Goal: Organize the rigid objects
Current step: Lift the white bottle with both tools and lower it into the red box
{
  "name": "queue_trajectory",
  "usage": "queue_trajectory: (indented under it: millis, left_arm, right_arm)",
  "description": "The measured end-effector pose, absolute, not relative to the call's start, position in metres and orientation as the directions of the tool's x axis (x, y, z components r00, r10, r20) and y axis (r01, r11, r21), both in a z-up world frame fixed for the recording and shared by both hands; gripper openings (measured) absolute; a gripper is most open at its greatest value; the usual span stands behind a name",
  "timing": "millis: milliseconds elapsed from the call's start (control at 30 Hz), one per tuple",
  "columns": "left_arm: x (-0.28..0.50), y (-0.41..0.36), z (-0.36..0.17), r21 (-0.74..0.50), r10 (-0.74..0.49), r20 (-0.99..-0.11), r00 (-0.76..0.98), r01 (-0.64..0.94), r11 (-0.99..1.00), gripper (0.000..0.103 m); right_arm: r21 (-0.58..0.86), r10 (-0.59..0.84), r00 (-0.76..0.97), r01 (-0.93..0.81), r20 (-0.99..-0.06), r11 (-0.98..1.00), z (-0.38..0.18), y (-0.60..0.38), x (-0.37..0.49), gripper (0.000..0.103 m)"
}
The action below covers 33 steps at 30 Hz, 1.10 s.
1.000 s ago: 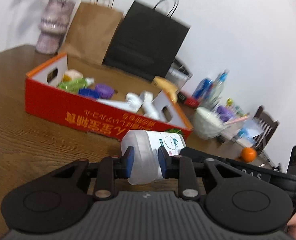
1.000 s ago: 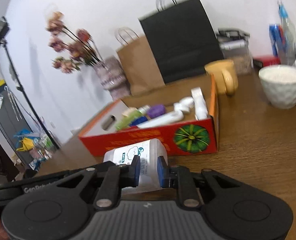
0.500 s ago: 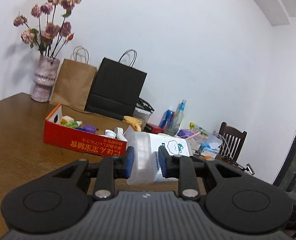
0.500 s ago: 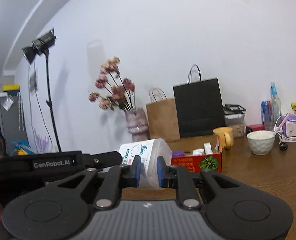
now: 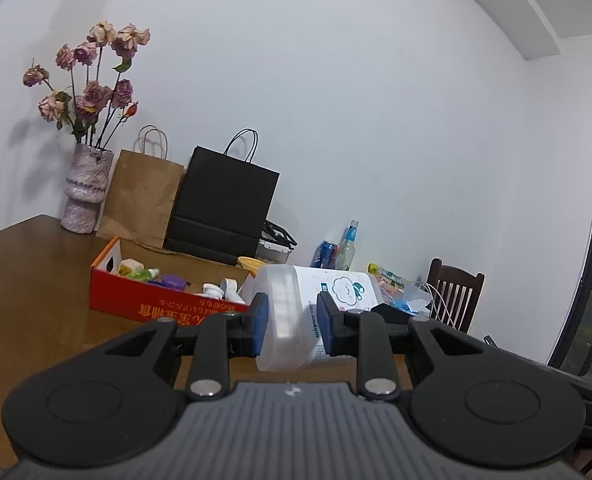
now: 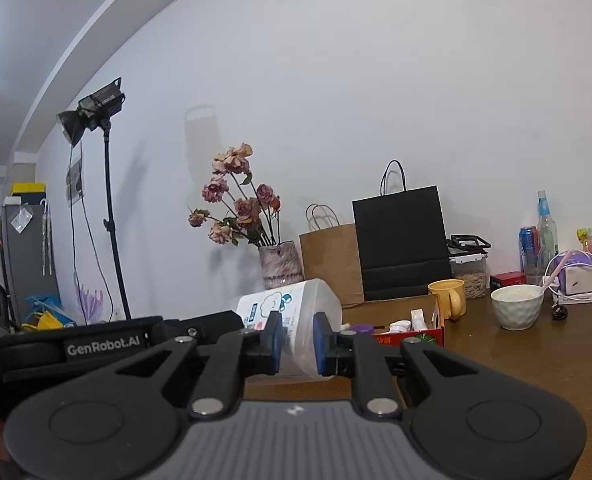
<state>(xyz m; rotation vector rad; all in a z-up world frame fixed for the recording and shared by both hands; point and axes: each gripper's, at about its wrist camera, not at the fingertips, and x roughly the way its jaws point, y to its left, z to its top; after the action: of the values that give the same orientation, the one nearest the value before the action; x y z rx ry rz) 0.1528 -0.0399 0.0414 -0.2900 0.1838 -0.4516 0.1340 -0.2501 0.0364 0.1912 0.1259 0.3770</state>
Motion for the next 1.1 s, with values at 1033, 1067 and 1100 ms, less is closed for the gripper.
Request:
queue_trajectory:
  millis: [1033, 1067, 1100]
  left_arm:
    - [0.529, -0.069, 0.002, -0.458, -0.499, -0.481, 0.721, 0.279, 0.844, 0.026]
    - [0.535, -0.070, -0.004, -0.462, -0.500, -0.500, 0.707, 0.271, 0.845, 0.026]
    - [0.542, -0.070, -0.012, -0.467, -0.496, -0.520, 0.696, 0.254, 0.847, 0.026]
  right_arm:
    - [0.527, 0.462, 0.684, -0.132, -0.564, 0.839, -0.004, -0.311, 0.545, 0.014]
    - [0.511, 0.447, 0.674, -0.119, -0.588, 0.851, -0.010, -0.309, 0.551, 0.014]
    - [0.501, 0.436, 0.667, -0.109, -0.604, 0.859, -0.015, -0.307, 0.554, 0.014]
